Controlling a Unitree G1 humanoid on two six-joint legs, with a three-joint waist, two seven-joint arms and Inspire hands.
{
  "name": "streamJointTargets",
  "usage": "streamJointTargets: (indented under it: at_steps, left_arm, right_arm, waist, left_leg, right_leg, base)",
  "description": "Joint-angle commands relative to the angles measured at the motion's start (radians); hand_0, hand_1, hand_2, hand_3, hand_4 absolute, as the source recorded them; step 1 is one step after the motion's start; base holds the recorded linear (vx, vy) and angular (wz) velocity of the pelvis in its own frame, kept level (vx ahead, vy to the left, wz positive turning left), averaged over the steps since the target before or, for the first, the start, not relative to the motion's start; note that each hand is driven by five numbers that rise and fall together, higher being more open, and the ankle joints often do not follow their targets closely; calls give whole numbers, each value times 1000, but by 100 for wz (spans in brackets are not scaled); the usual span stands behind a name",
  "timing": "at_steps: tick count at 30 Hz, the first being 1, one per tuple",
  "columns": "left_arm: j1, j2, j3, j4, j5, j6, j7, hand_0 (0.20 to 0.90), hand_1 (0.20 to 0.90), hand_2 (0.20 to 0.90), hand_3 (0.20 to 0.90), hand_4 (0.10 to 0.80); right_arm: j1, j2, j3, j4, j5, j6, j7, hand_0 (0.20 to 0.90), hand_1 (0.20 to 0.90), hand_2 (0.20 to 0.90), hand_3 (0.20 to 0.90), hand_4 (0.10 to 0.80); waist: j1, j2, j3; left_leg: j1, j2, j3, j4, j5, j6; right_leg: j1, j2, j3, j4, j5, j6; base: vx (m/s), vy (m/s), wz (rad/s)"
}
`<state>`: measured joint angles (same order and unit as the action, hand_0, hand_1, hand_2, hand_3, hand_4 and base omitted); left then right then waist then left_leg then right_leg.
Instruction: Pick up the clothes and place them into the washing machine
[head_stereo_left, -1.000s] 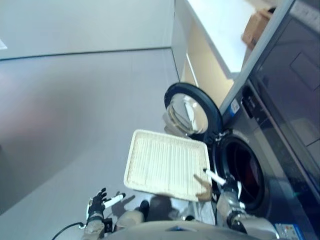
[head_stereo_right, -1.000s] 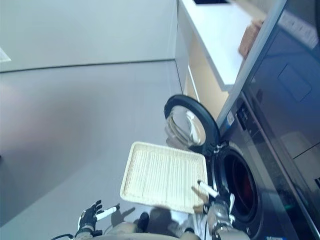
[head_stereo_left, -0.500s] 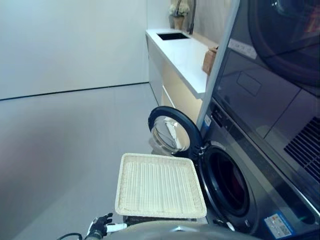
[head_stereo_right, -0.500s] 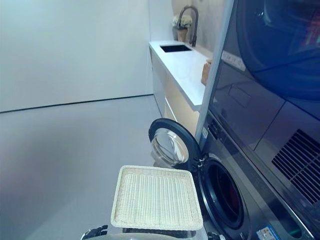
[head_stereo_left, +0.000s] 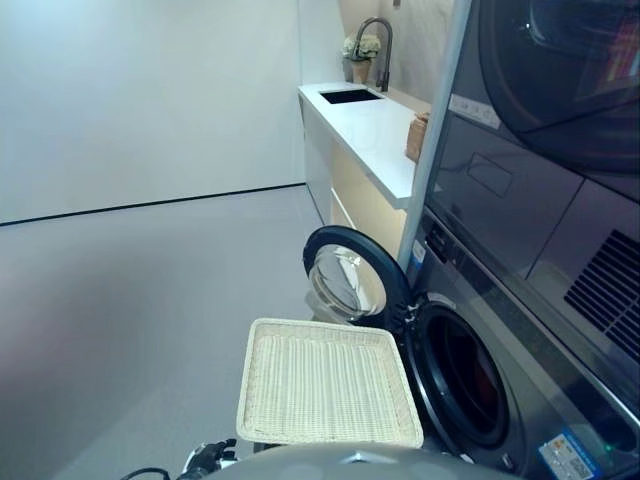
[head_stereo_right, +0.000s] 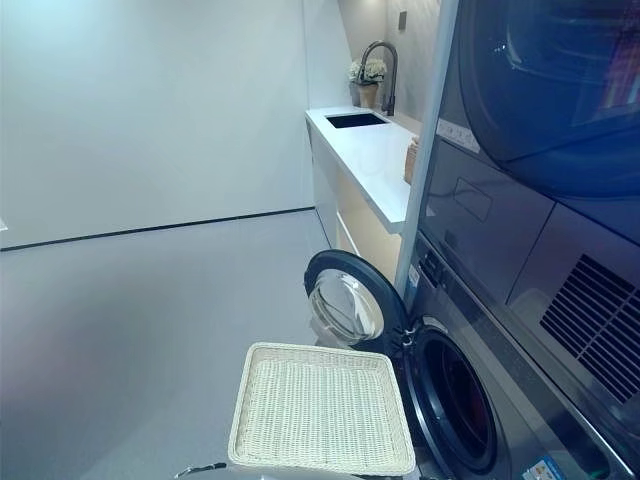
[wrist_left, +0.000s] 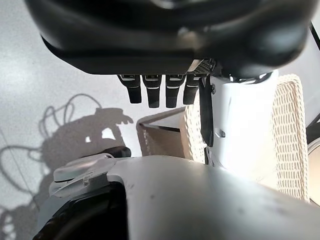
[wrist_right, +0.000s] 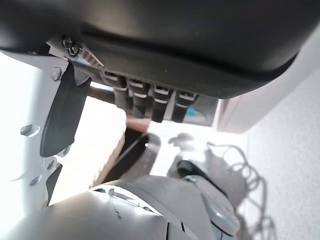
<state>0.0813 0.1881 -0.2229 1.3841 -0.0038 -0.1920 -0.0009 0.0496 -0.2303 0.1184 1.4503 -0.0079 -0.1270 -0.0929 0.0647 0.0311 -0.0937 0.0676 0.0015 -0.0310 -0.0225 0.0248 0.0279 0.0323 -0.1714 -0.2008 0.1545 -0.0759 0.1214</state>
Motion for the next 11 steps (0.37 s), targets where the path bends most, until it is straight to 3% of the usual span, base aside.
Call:
streamJointTargets:
  at_steps: [1,11]
  left_arm:
    - [-50,-30,-2,10,24,-15,-11,900,900,900,900,800]
    - [-44,-47,-11,-6,18,-15,-15,900,900,900,900,800]
  right_arm:
    - [-47,-57,10,72,-36,15,-12,900,900,900,900,800]
    - [-62,-51,16,101,-41,30,-22,900,900,900,900,800]
  waist:
    - [-7,-34,-1]
    - [-3,-25,-5]
  left_leg:
    - [-2,-28,13,10,-25,-48]
    - [-5,-25,15,3,-22,-48]
  right_leg:
    - [41,17,9,-92,63,-10]
    - [38,21,11,-106,70,-9]
  base:
    - [0,0,0]
    - [0,0,0]
